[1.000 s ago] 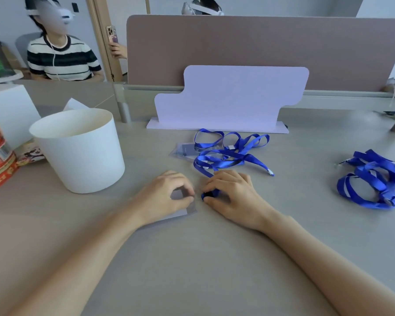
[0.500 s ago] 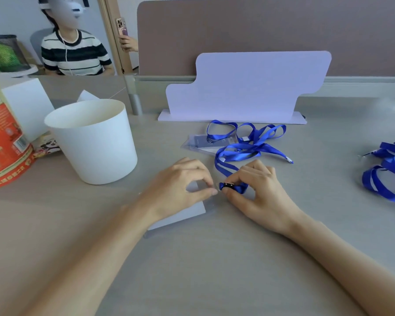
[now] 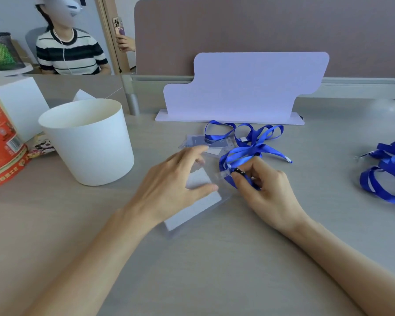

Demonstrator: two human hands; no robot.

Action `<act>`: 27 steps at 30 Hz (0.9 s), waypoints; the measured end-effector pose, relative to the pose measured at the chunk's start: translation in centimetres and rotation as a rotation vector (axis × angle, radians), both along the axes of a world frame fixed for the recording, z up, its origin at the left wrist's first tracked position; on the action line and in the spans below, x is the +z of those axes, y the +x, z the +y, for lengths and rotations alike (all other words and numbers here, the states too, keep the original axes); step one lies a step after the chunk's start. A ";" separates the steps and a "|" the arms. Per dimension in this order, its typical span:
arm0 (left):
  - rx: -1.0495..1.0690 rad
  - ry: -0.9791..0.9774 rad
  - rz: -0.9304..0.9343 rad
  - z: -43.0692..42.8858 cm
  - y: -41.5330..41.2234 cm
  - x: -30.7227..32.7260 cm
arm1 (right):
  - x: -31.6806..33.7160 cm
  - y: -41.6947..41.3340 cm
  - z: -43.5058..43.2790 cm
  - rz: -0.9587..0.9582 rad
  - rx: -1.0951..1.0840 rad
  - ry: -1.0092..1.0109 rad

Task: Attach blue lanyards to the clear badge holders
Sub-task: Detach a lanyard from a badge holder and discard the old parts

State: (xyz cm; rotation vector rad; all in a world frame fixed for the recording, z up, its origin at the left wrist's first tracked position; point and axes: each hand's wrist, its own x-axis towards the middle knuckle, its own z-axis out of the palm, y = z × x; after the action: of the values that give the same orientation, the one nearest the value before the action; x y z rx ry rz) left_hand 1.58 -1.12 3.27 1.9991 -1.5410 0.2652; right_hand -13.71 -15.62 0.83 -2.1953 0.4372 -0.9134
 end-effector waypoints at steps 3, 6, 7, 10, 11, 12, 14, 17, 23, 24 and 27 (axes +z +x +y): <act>0.059 0.022 -0.001 0.1 0.2 0.3 | 0.3 0.0 -0.2 -0.004 -0.055 0.094; 0.059 -0.134 -0.211 0.1 0.3 0.6 | 1.0 -0.2 0.0 0.033 -0.002 0.189; 0.051 -0.176 -0.315 0.1 0.4 0.6 | 1.3 -0.3 0.2 0.059 0.011 0.217; 0.030 -0.215 -0.533 0.2 0.8 0.4 | 1.5 -0.2 0.2 0.176 0.026 0.307; 0.021 -0.219 -0.567 0.2 1.0 0.3 | 1.3 -0.1 0.1 0.208 0.036 0.332; 0.004 -0.206 -0.581 0.2 1.1 0.2 | 1.2 0.0 0.0 0.225 0.051 0.347; -0.050 -0.145 -0.550 0.2 1.3 -0.1 | 1.1 0.0 -0.1 0.207 0.094 0.363; -0.161 -0.032 -0.431 0.1 1.4 -0.6 | 1.1 -0.2 -0.2 0.175 0.142 0.353; -0.157 0.028 -0.206 0.0 0.3 -0.9 | 0.7 -0.3 -0.7 0.111 0.151 0.365; -0.148 0.035 -0.187 -0.2 0.2 -1.1 | 0.6 -0.2 -0.7 0.118 0.150 0.345; -0.176 0.064 -0.107 -0.9 0.2 -1.9 | 0.4 -0.1 -0.5 0.159 0.154 0.299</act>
State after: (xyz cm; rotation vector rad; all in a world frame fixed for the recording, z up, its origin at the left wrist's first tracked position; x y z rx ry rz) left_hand 1.76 -2.06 1.37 1.9092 -1.8018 0.2579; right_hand -13.80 -16.13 1.21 -2.0009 0.4414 -0.5535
